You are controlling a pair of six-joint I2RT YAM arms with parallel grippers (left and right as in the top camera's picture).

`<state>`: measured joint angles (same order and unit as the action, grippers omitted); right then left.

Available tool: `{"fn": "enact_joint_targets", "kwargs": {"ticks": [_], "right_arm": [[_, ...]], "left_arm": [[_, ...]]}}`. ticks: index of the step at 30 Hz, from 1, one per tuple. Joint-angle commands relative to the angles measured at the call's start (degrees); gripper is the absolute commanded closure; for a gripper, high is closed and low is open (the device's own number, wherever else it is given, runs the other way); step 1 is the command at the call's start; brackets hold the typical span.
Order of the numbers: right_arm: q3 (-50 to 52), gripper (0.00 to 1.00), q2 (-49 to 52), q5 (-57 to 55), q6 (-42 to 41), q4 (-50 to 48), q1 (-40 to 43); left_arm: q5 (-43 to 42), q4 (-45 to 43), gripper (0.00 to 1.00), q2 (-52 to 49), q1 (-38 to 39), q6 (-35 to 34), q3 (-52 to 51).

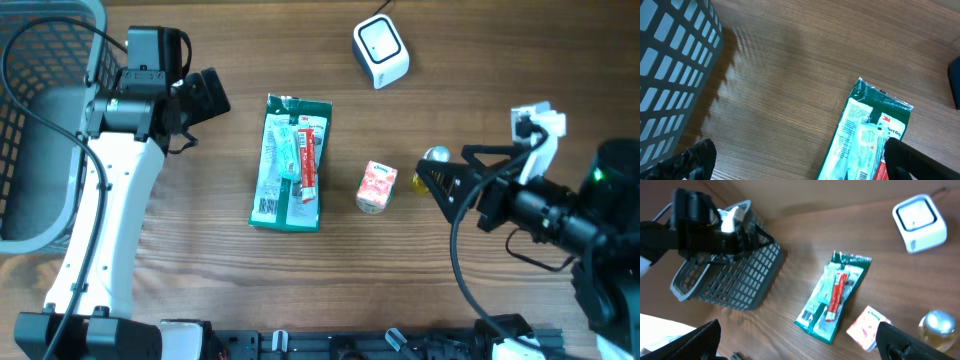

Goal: Scan the item barcode
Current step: 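Move the right gripper left toward the jar and oil bottle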

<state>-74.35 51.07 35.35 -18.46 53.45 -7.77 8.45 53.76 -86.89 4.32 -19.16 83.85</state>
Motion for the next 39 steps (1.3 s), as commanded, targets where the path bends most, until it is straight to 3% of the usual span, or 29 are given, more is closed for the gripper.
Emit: {"fn": "enact_joint_targets", "kwargs": {"ticks": [1,13,21,23,25,27,29,30,35,36,38,39], "right_arm": [[-0.52,0.0,2.73,1.57,-2.56,0.81,0.02],[-0.52,0.0,10.8,1.62,-2.27,4.26,0.02],[-0.52,0.03,13.09,2.64,3.28,6.8,-0.04],[-0.52,0.09,12.87,2.45,4.13,7.04,-0.04],[-0.52,0.22,12.81,1.97,5.03,7.37,-0.04],[-0.52,0.48,12.81,0.13,4.94,8.0,-0.04],[-0.52,0.64,12.81,-1.36,4.9,8.5,-0.04],[-0.52,0.66,12.81,-2.27,4.76,8.81,-0.04],[-0.52,0.62,12.85,-5.18,4.74,9.44,-0.04],[-0.52,0.56,12.85,-5.62,4.72,9.46,-0.04],[-0.52,0.32,12.85,-5.79,4.17,9.51,-0.04],[-0.52,0.26,12.85,-5.81,3.43,9.51,-0.04]], "left_arm": [[-0.5,-0.15,0.0,-0.17,-0.31,0.72,0.48],[-0.5,-0.15,0.0,-0.17,-0.31,0.72,0.48],[-0.48,-0.13,0.0,-0.17,-0.31,0.72,0.48],[-0.48,-0.13,0.0,-0.17,-0.31,0.7,0.48],[-0.5,-0.15,0.0,-0.17,-0.31,0.72,0.48],[-0.5,-0.13,0.0,-0.17,-0.31,0.72,0.48],[-0.5,-0.15,0.0,-0.17,-0.31,0.72,0.48],[-0.48,-0.15,0.0,-0.17,-0.31,0.72,0.48],[-0.5,-0.13,0.0,-0.17,-0.31,0.72,0.48],[-0.48,-0.13,0.0,-0.17,-0.31,0.72,0.48],[-0.5,-0.15,0.0,-0.17,-0.31,0.72,0.48],[-0.48,-0.13,0.0,-0.17,-0.31,0.72,0.48]]}}
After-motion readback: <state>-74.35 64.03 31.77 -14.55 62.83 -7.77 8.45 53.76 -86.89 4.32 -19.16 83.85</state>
